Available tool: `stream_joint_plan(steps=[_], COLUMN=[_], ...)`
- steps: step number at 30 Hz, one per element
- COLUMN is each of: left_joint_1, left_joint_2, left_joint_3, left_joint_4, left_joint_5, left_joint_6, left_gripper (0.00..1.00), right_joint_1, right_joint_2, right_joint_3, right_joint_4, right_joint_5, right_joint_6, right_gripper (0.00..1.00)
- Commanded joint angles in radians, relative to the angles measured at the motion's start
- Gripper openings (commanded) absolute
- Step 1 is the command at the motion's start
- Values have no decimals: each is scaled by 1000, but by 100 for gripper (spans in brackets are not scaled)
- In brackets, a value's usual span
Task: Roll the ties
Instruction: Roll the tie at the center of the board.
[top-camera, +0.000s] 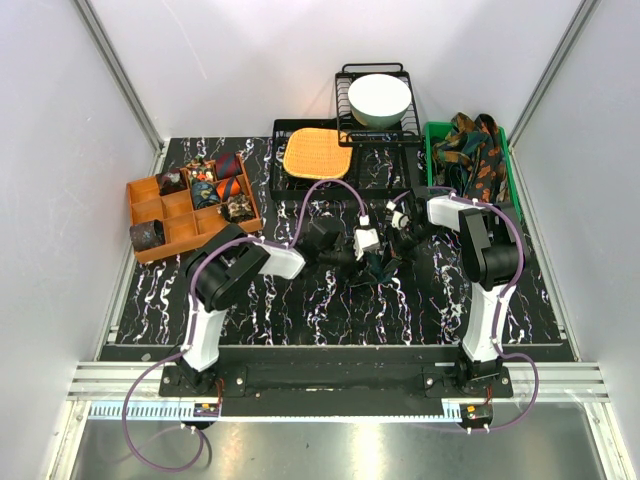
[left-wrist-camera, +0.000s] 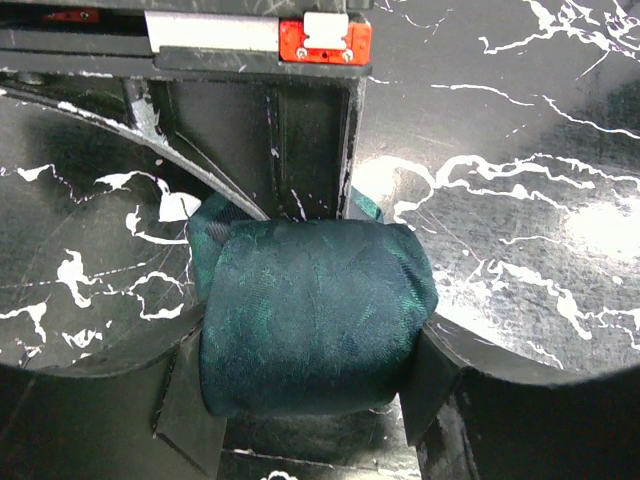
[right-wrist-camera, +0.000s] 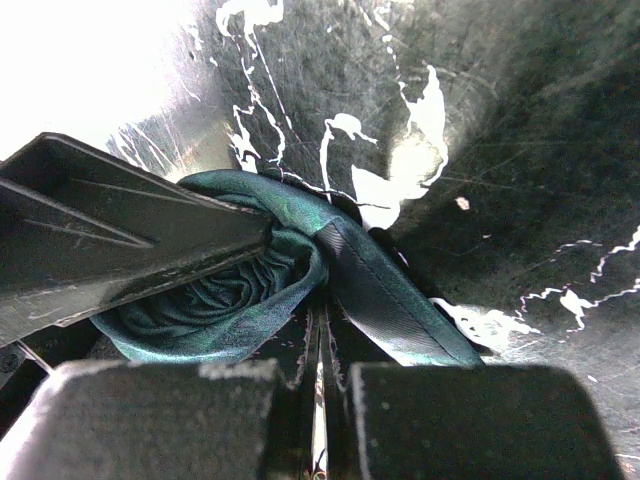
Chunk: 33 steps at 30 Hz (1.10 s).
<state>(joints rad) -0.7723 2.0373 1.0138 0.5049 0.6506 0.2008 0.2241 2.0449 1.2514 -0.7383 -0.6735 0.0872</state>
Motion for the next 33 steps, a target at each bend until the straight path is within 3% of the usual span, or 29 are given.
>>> stream_joint_plan(steps=[1, 6, 7, 11, 14, 17, 25, 28, 32, 33], left_joint_1=[-22, -27, -33, -44, -47, -50, -47, -50, -48, -50], left_joint_2=[52, 63, 54, 34, 61, 49, 47, 61, 72, 72], left_joint_3=[55, 109, 105, 184, 242, 203, 112, 118, 124, 123], left_joint_4=[17, -150, -167, -465, -688, -771, -767, -760, -758, -760], left_joint_5=[-11, -60, -81, -163, -196, -235, -255, -247, -250, -249], left_joint_6=[2, 72, 121, 207, 279, 330, 344, 344, 348, 351], left_gripper=[58, 35, 24, 4, 0, 0, 0, 0, 0, 0], right_joint_1=[58, 60, 58, 49, 25, 0, -95, -106, -112, -114], right_joint_2=[66, 61, 52, 15, -17, -35, -127, -138, -144, -143], right_joint_3=[-18, -15, -14, 2, 14, 23, -50, -82, -125, -133], right_joint_4=[70, 68, 65, 19, -12, -36, -35, 19, 143, 160], right_joint_5=[107, 81, 77, 22, -24, -73, -152, -170, -155, -149], right_joint_6=[-26, -24, -21, -12, -6, -3, -40, -11, 14, 14], right_gripper=[0, 0, 0, 3, 11, 22, 52, 67, 96, 97])
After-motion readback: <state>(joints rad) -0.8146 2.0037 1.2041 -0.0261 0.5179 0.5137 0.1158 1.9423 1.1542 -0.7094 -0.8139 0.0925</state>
